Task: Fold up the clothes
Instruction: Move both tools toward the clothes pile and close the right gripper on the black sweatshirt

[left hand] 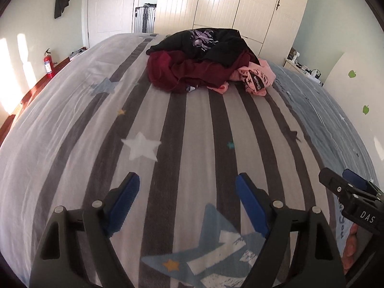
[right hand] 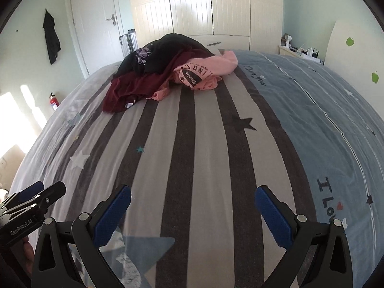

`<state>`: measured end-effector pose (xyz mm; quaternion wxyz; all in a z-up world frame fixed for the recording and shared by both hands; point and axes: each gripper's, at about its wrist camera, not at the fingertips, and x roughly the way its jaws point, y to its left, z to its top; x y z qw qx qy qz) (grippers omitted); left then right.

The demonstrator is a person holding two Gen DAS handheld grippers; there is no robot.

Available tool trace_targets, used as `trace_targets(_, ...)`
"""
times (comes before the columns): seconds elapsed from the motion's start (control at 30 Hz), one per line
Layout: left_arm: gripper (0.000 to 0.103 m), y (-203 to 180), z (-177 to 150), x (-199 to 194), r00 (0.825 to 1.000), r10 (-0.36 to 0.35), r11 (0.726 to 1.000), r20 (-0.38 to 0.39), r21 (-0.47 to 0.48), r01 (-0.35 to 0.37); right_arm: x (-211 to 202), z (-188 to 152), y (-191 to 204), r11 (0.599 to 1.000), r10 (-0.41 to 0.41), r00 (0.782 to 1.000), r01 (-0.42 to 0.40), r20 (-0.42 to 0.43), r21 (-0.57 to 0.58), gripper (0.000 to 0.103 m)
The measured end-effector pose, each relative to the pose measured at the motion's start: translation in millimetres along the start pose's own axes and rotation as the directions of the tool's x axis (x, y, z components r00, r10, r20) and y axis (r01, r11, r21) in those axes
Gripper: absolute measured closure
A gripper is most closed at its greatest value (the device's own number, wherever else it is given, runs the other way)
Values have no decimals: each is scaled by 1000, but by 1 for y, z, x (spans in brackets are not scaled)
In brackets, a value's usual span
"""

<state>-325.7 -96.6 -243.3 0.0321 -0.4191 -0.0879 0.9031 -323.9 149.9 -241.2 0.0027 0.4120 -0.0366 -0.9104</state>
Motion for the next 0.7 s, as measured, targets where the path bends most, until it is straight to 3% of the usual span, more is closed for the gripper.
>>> trace_targets(0.17,22,16,83,30,999,-4,999,37,32,3,22,83,33,999,39,999,-39,11,12,1)
trace_targets(0.33,22,33,165,67,996,2,997,94,77,-10,100,168,66,996,93,995,-92,42,-14,1)
trace_targets(0.47,22,55,181,104,995,49,998,81,35,-52,177,218,80,994,108,994,-108,21,-20,1)
trace_targets(0.57,22,65,172,112,997,47,998,68,39,-50,228,243,83,998,59,998,-60,-11,-20,13)
trace_targets(0.7,22,77,160,121,998,44,998,49,43,-46,282,263,91,998,-4,998,0,-61,-69,18)
